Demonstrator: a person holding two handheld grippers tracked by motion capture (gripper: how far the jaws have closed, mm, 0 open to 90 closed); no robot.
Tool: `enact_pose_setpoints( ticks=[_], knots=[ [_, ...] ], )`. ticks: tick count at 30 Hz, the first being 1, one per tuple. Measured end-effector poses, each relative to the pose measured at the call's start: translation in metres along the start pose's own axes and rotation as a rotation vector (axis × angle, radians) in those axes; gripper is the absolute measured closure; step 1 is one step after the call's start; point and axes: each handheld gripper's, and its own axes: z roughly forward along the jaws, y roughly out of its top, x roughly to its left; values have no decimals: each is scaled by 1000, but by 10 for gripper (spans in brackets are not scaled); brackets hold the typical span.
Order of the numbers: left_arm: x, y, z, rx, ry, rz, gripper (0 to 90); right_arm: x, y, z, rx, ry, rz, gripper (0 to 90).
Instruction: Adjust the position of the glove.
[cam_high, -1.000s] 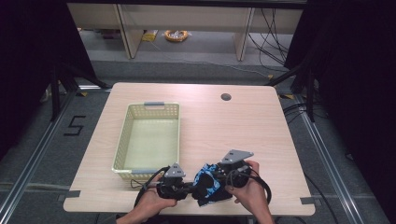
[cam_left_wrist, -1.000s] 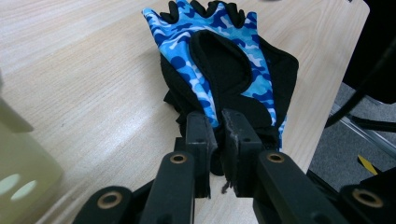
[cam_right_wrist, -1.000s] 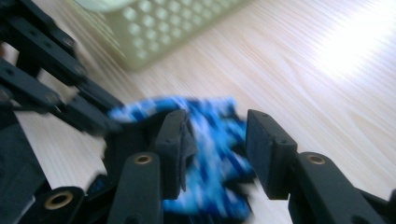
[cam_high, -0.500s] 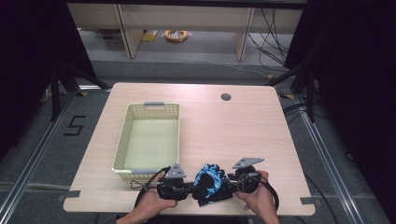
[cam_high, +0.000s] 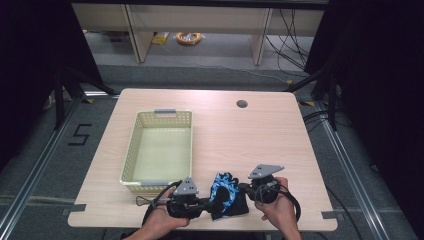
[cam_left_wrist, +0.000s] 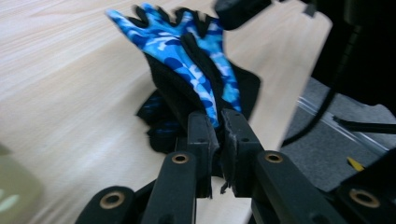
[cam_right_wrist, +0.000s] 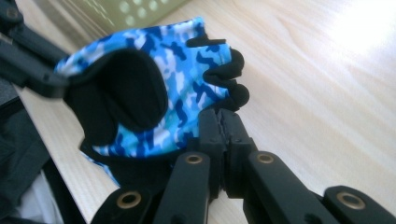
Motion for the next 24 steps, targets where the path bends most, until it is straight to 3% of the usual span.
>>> enact_pose_setpoints(
  ticks=[1, 3, 6, 7, 8, 16, 17, 18, 19, 24],
  knots=[
    [-3, 0, -1, -6, -25, -9, 822, 1, 3, 0, -20, -2, -6, 893],
    [-10, -2, -2, -6, -39, -5, 822, 3, 10, -4, -11, 4, -14, 893],
    [-19, -3, 1, -7, -65, -18, 824, 4, 19, -7, -20, 18, -70, 893],
    [-20, -3, 2, -3, -65, -18, 825, 5, 25, -9, 8, 25, -88, 893],
    [-22, -2, 4, -11, -78, -26, 825, 5, 28, -7, -9, 24, -112, 893],
    [-31, -1, 23, -12, -72, -39, 822, 8, 54, 2, 117, 40, -176, 893],
    [-30, -1, 24, 2, -73, -19, 819, 8, 56, 7, 124, 41, -192, 893],
    [-31, -4, 27, -12, -78, -37, 815, 8, 58, 12, 130, 50, -220, 893],
    [-29, -6, 27, 4, -67, -34, 813, 9, 60, 19, 152, 52, -229, 893],
    [-22, -19, 27, 0, -60, -91, 782, 17, 64, 51, 228, 86, -286, 892]
  ],
)
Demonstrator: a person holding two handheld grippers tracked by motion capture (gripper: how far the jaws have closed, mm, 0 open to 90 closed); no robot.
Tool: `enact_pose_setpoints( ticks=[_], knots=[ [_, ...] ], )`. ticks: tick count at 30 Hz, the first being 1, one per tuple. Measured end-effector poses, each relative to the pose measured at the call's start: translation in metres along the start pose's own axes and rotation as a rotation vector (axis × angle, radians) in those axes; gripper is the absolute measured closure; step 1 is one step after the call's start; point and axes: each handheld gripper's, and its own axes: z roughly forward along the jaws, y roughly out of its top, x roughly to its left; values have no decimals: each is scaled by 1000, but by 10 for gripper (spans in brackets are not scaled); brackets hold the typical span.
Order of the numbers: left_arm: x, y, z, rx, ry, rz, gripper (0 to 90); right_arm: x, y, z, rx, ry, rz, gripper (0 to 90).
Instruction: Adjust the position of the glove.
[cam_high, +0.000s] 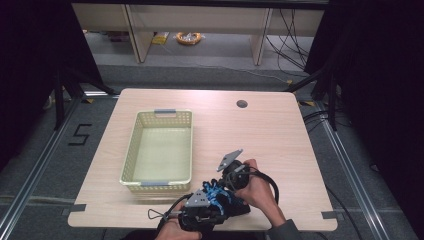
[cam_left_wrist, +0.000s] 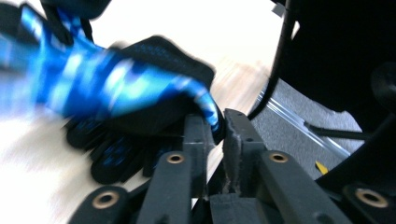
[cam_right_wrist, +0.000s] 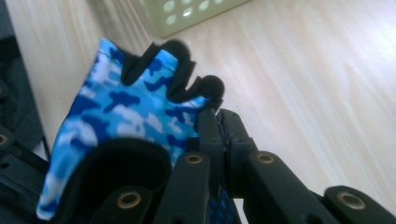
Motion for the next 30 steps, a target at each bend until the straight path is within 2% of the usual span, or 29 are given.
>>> enact_pose_setpoints(
  ticks=[1, 3, 4, 5, 7, 9, 10, 11, 12, 13, 14, 15, 16, 17, 18, 20, 21, 23, 24, 25, 26, 27, 28, 29, 30],
  knots=[
    [1, -2, 0, 6, 6, 2, 779, 1, 3, 6, 9, 14, -21, 892],
    [4, -6, 1, 10, -3, -22, 761, 4, 7, 15, 32, 14, -36, 892],
    [4, -7, 1, 14, 5, -41, 759, 6, 9, 19, 43, 12, -51, 892],
    [7, -7, 1, 33, 20, -19, 752, 8, 11, 23, 57, 13, -38, 891],
    [6, -7, 1, 32, 12, -22, 735, 7, 12, 28, 58, 16, -59, 888],
    [5, -7, 1, 34, -5, -3, 706, 8, 11, 31, 51, 13, -43, 882],
    [3, -8, 1, 30, 1, -16, 694, 7, 10, 32, 44, 21, -46, 874],
    [3, -9, 0, 45, 4, 5, 672, 8, 9, 33, 39, 13, -21, 853],
    [2, -9, 0, 49, -6, 23, 653, 8, 9, 32, 37, 13, -14, 836],
    [3, -10, -1, 62, 6, 33, 623, 7, 8, 34, 21, 14, -25, 811],
    [3, -10, -2, 71, 0, 29, 581, 7, 7, 34, 14, 13, -12, 782],
    [2, -12, -3, 56, -7, 8, 567, 7, 6, 34, 9, 3, -4, 769],
    [3, -12, -6, 65, 3, 15, 558, 7, 4, 33, 3, 0, 4, 748],
    [3, -12, -8, 66, 0, 26, 537, 7, 2, 32, -10, -21, 18, 717],
    [4, -13, -11, 73, 15, 22, 517, 7, 0, 30, -19, -36, 43, 706],
    [5, -13, -17, 57, 5, 30, 489, 7, -5, 25, -45, -51, 61, 652],
    [7, -13, -21, 60, -1, 49, 488, 6, -7, 22, -61, -71, 66, 644],
    [9, -13, -31, 34, 31, 29, 479, 8, -12, 9, -88, -95, 113, 619],
    [11, -13, -36, 32, 47, 40, 475, 8, -15, 5, -96, -103, 110, 606],
    [13, -13, -40, 17, 53, 52, 473, 9, -18, -1, -114, -80, 130, 596],
    [18, -12, -45, 29, 74, 80, 470, 11, -22, -6, -117, -77, 149, 592],
    [18, -13, -47, 5, 83, 50, 465, 13, -26, -11, -119, -89, 172, 589],
    [22, -12, -51, 8, 112, 96, 458, 16, -30, -16, -126, -95, 184, 588],
    [24, -12, -52, 1, 130, 99, 452, 16, -38, -19, -143, -110, 172, 586],
    [28, -12, -55, 8, 147, 118, 451, 18, -42, -22, -142, -113, 179, 584]
  ],
)
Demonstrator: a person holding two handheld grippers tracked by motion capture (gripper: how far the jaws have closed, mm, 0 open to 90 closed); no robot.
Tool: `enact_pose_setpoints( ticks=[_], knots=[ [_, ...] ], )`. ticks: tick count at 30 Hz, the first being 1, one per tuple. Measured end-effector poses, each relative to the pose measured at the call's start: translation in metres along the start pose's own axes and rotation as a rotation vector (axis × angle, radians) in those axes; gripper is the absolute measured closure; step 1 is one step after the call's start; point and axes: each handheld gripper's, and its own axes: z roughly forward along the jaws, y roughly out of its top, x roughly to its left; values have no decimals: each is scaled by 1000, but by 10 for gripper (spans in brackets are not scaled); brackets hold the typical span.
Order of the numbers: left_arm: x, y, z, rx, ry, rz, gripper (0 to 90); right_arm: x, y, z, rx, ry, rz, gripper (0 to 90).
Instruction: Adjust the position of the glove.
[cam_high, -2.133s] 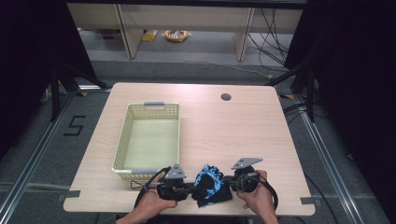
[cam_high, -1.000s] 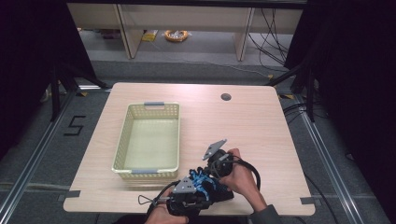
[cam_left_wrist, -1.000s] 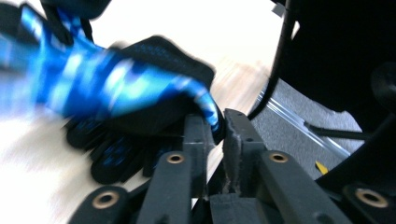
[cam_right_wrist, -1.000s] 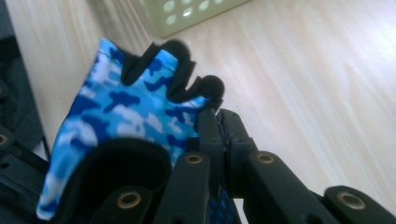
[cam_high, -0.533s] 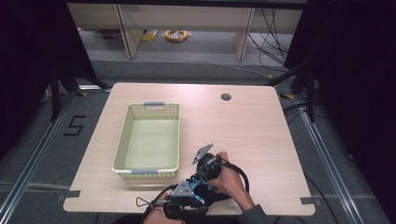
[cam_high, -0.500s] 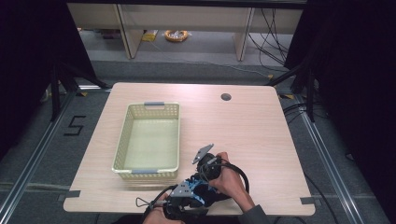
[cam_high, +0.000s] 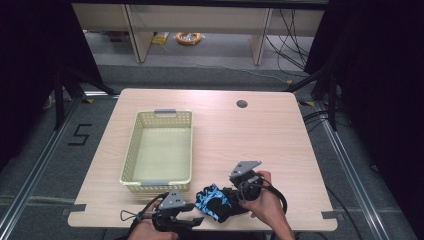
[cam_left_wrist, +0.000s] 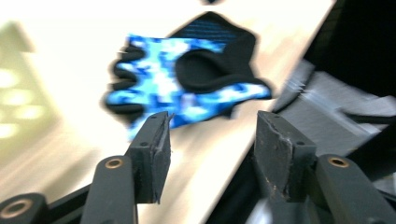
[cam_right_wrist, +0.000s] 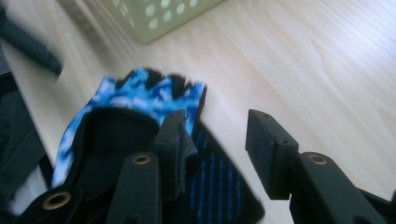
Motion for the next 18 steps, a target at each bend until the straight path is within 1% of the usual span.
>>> enact_pose_setpoints(
  ticks=[1, 2, 3, 4, 5, 6, 7, 8, 9, 10, 11, 12, 13, 14, 15, 16, 17, 18],
  knots=[
    [4, 0, -1, 7, 11, 10, 448, 0, -5, -4, 12, 16, -4, 583],
    [6, -1, -2, 12, 15, 2, 448, 0, -11, -6, -16, 19, -20, 583],
    [9, -2, -2, 17, 26, 22, 448, 1, -16, -10, -3, 33, -9, 582],
    [12, -3, -2, 29, 36, 13, 449, 3, -22, -11, -15, 42, 6, 582],
    [15, -3, -2, 33, 31, 14, 451, 4, -26, -12, -14, 43, 11, 582],
    [17, -3, -2, 42, 33, 24, 452, 6, -32, -13, -6, 54, 15, 582],
    [18, -3, 0, 42, 36, 21, 453, 8, -35, -14, -1, 64, 25, 583],
    [21, -3, 0, 59, 27, 41, 458, 10, -39, -15, 23, 69, 41, 582],
    [21, -4, 2, 62, 29, 37, 463, 13, -42, -14, 18, 69, 55, 582],
    [22, -4, 4, 66, 23, 43, 466, 15, -44, -14, 20, 79, 55, 582],
    [21, -5, 5, 72, 28, 33, 471, 15, -46, -14, 34, 82, 41, 582],
    [22, -5, 7, 72, 26, 36, 472, 18, -47, -15, 44, 90, 55, 582],
    [23, -5, 8, 79, 21, 62, 473, 19, -48, -14, 43, 93, 48, 582],
    [23, -4, 8, 94, 19, 74, 475, 22, -49, -14, 54, 87, 56, 583],
    [23, -4, 10, 97, 17, 61, 478, 24, -50, -12, 47, 102, 55, 583],
    [22, -4, 11, 88, 14, 75, 478, 26, -50, -12, 60, 99, 68, 583],
    [21, -4, 13, 91, 17, 55, 478, 28, -50, -11, 74, 108, 61, 583],
    [21, -3, 14, 96, 14, 78, 478, 28, -51, -7, 63, 100, 35, 583]
  ],
)
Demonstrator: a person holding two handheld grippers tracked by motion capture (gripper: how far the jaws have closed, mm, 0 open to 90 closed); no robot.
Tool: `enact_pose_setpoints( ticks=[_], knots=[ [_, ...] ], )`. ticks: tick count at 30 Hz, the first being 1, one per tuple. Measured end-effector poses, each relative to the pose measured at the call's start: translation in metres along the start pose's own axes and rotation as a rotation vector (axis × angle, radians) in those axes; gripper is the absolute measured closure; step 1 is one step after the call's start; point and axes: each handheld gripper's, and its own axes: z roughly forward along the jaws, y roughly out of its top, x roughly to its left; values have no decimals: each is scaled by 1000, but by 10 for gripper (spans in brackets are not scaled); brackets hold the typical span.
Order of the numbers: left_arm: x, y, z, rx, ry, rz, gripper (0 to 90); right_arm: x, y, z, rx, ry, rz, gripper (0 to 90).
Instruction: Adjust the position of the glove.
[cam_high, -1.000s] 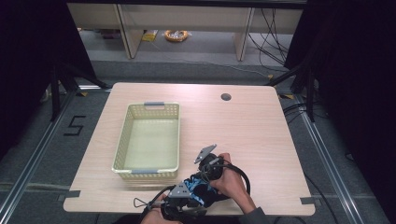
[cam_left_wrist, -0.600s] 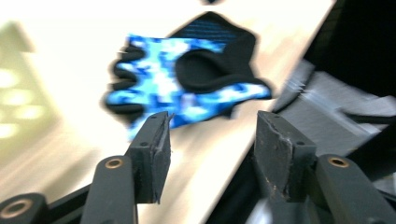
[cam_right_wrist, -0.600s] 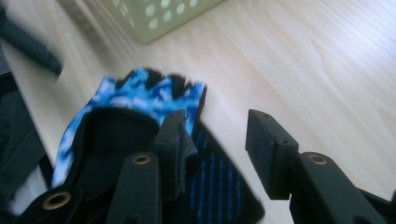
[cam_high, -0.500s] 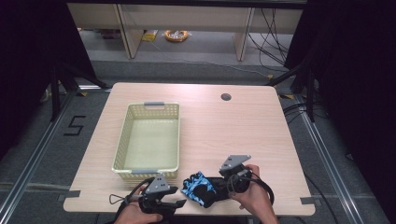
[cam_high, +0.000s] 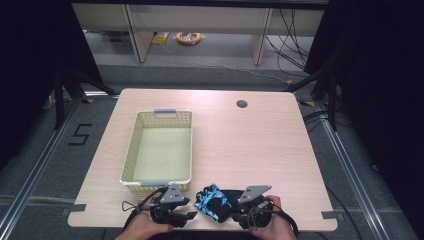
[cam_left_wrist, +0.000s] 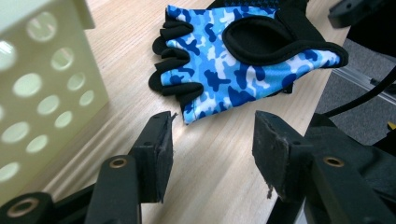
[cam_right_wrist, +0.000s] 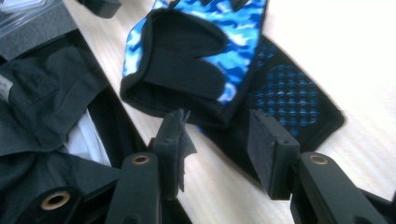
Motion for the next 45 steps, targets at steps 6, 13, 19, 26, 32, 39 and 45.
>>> enact_pose_setpoints(
  ticks=[6, 13, 19, 26, 32, 39, 45],
  knots=[
    [-4, 5, 10, 29, -7, 41, 471, 0, 4, 9, 15, 8, -35, 583],
    [-5, 11, 21, 45, -18, 61, 491, 0, 9, 14, 41, 8, 2, 613],
    [-6, 9, 23, 48, -19, 73, 697, -5, 8, 17, 31, -2, -5, 802],
    [-14, 9, 23, 56, -18, 93, 887, -2, 12, 8, 1, 1, -56, 865],
    [-16, 16, 17, 2, -37, 111, 815, -3, 15, 1, -42, 2, -88, 867],
    [-20, 16, 19, 19, -43, 165, 569, -14, 11, 1, -61, 74, -15, 867],
    [-23, 20, 26, 14, -23, 209, 539, -19, 11, 1, -70, 117, -13, 868]
  ],
)
